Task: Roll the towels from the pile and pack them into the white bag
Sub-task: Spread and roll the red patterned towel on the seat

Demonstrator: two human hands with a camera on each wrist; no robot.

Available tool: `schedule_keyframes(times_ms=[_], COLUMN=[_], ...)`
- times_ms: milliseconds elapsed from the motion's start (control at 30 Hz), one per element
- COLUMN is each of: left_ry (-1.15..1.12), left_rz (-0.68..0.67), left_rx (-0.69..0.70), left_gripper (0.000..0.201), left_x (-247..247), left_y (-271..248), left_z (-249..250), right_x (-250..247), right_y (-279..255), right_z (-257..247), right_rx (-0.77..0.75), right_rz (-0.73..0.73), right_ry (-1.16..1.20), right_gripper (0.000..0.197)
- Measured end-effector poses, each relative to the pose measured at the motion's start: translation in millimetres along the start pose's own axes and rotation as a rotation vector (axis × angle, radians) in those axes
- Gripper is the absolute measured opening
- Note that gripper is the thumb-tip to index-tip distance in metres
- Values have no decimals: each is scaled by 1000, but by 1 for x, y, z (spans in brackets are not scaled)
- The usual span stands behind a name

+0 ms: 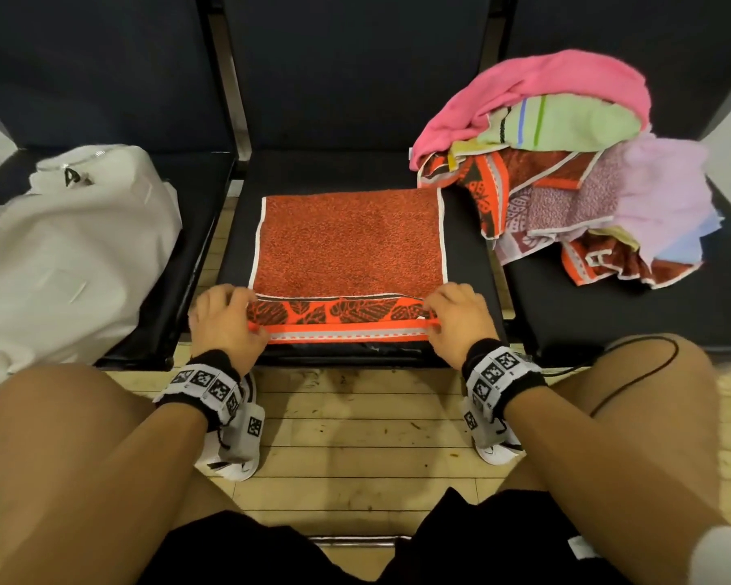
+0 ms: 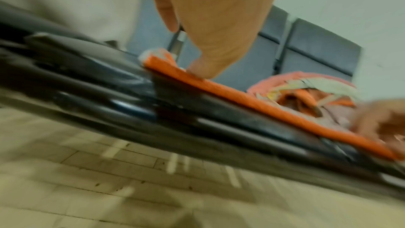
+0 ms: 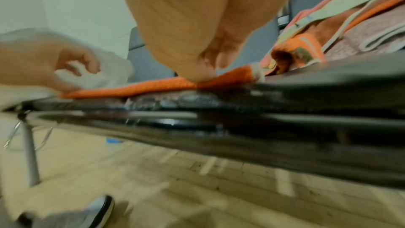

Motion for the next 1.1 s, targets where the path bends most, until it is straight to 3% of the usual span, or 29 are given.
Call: schedule_keyframes(times_ms=[100, 167, 300, 400, 600, 767, 1100], left_ry=[28, 3, -55, -71, -33, 39, 47], left_rz=[4, -112, -183, -189, -136, -180, -229], left_rx=[412, 522, 373, 374, 359, 335, 236], left_gripper=[44, 46, 33, 28, 23, 26, 32], left_x=[13, 28, 33, 31, 32, 31, 31], left_y=[-4, -10, -13, -18, -19, -16, -16], left_z=[30, 38, 32, 31, 30, 31, 44], right_x=[19, 24, 22, 22, 24, 26, 26], right_y=[-7, -10, -13, -15, -13, -11, -8], right_z=[-20, -21, -17, -16, -16, -15, -8], right_rx=[-156, -158, -114, -150, -202, -164, -10], right_rz=[-194, -239, -201, -102, -43, -95, -155], right_ry=[-23, -25, -6, 9, 25, -9, 68], right_gripper=[46, 49, 35, 24, 19, 37, 39])
Point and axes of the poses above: each hand's wrist, its own y-axis towards the middle knuckle, its own x-axis out of the palm, z = x × y, the point moved 5 cm from there along y, towards the middle knuckle, and after that the axes turned 4 degrees about x, right-handed, at the moved point
